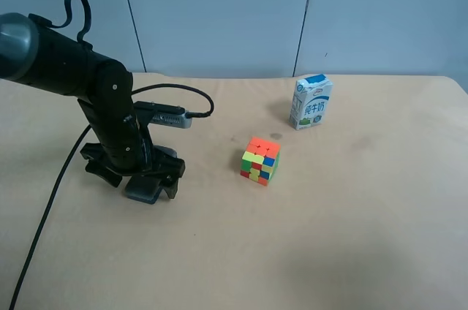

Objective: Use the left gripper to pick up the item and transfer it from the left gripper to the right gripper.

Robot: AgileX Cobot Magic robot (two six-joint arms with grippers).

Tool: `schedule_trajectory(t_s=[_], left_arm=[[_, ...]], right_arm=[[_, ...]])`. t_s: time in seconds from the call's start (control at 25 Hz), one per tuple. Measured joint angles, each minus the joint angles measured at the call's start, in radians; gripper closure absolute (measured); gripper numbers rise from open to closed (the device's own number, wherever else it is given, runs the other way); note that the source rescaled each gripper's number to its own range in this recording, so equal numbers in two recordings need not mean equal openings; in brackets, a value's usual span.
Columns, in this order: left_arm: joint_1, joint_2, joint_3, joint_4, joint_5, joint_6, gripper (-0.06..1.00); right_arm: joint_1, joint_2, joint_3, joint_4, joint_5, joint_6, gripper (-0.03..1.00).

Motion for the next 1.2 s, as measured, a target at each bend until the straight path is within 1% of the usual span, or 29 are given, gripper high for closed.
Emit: schedule_trajectory(t_s=[0.16,0.48,0.56,0.6,0.68,0.8,0.84,1.2], left_arm=[[0.0,0.021,0.0,0.002,-0.024,-0.003,-0.05],[0.0,0.05,0.0,0.001,-0.036,-0.003,-0.05],[0.0,0.05,0.0,0.001,-0.039,-0.002,0.06],[0.0,0.05,0.0,0.002,-0.043,-0.001,0.16],[0.0,0.05,0.0,0.003,-0.047,0.0,0.4],[0.0,0.051,0.0,0.003,-0.05,0.0,0.84],[0.0,0.051,0.0,0.004,-0.051,0.0,0.94],[0.0,0.024,0.0,0.001,-0.053,0.001,0.94]], right_arm=[[0.0,0.0,0.0,0.0,0.0,0.0,-0.02],[0.0,0.0,0.0,0.0,0.0,0.0,-0.02],[0.0,0.0,0.0,0.0,0.0,0.0,-0.02],[0.0,0.0,0.0,0.0,0.0,0.0,-0.02],[0.0,0.0,0.0,0.0,0.0,0.0,-0.02],[0.0,0.0,0.0,0.0,0.0,0.0,-0.02],[0.0,0.0,0.0,0.0,0.0,0.0,-0.02],[0.0,0.0,0.0,0.0,0.0,0.0,-0.02]])
